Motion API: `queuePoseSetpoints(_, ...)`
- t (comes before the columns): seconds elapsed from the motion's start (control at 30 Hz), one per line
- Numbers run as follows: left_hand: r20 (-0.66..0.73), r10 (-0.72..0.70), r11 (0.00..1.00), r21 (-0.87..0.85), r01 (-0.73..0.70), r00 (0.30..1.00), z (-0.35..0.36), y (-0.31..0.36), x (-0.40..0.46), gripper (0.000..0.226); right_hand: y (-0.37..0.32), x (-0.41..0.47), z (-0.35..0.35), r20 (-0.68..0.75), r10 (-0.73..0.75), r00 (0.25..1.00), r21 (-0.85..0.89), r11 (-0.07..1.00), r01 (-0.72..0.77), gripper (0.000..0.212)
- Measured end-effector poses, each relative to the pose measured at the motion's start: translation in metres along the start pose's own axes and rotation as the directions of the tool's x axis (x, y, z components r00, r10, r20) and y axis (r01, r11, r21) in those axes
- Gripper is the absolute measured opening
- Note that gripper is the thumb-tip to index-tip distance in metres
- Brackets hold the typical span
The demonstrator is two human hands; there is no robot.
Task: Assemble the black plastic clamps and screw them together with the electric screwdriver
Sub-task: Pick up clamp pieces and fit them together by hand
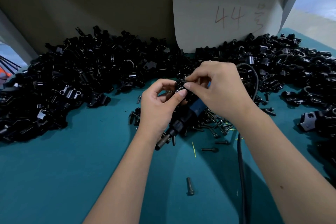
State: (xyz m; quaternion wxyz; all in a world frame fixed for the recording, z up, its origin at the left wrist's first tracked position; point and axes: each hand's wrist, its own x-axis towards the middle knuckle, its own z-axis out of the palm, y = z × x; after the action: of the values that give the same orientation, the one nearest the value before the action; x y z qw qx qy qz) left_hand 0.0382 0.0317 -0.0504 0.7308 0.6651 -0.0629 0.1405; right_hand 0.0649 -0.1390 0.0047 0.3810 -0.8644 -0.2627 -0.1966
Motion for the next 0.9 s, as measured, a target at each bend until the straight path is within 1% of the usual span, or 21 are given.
queuePoseSetpoints(0.07, -0.020, 0.002, 1.000, -0.013, -0.002, 1.000, -0.002, -0.001, 0.000, 0.014, 0.001, 0.000, -0.001, 0.066, -0.001, 0.998, 0.003, 1.000, 0.000, 0.012)
queuePoseSetpoints(0.13, -0.042, -0.020, 0.994, -0.104, 0.016, 0.999, -0.003, 0.002, 0.001, 0.015, 0.004, 0.001, -0.004, 0.114, 0.013, 0.993, 0.094, 0.995, -0.024, 0.021)
queuePoseSetpoints(0.2, -0.035, -0.104, 0.967, -0.236, 0.093, 0.994, -0.003, 0.006, 0.001, 0.020, 0.008, 0.000, -0.005, 0.077, 0.071, 0.995, 0.250, 0.964, -0.088, 0.023)
queuePoseSetpoints(0.27, 0.023, -0.201, 0.912, -0.359, 0.196, 0.979, -0.004, 0.010, 0.000, 0.017, 0.010, -0.001, -0.005, 0.016, 0.165, 0.986, 0.402, 0.902, -0.157, 0.019)
queuePoseSetpoints(0.37, 0.095, -0.283, 0.841, -0.453, 0.294, 0.954, -0.006, 0.013, 0.000, 0.020, 0.014, -0.002, -0.003, -0.026, 0.240, 0.970, 0.489, 0.850, -0.197, 0.017)
queuePoseSetpoints(0.47, 0.109, -0.322, 0.804, -0.493, 0.333, 0.940, -0.007, 0.015, 0.000, 0.023, 0.016, -0.002, -0.001, -0.073, 0.257, 0.964, 0.489, 0.851, -0.190, 0.018)
queuePoseSetpoints(0.57, 0.130, -0.328, 0.804, -0.482, 0.349, 0.936, -0.006, 0.016, -0.001, 0.021, 0.014, -0.003, 0.002, -0.108, 0.237, 0.965, 0.498, 0.853, -0.154, 0.018)
queuePoseSetpoints(0.67, 0.147, -0.330, 0.813, -0.458, 0.360, 0.932, -0.005, 0.016, -0.002, 0.020, 0.012, -0.004, 0.005, -0.104, 0.208, 0.972, 0.473, 0.871, -0.136, 0.017)
queuePoseSetpoints(0.77, 0.165, -0.329, 0.815, -0.447, 0.368, 0.930, -0.004, 0.016, -0.003, 0.016, 0.013, -0.003, 0.004, -0.100, 0.166, 0.981, 0.381, 0.917, -0.117, 0.016)
queuePoseSetpoints(0.9, 0.173, -0.332, 0.805, -0.460, 0.374, 0.927, -0.002, 0.016, -0.003, 0.033, 0.008, -0.004, 0.005, -0.091, 0.047, 0.995, 0.231, 0.973, -0.025, 0.014)
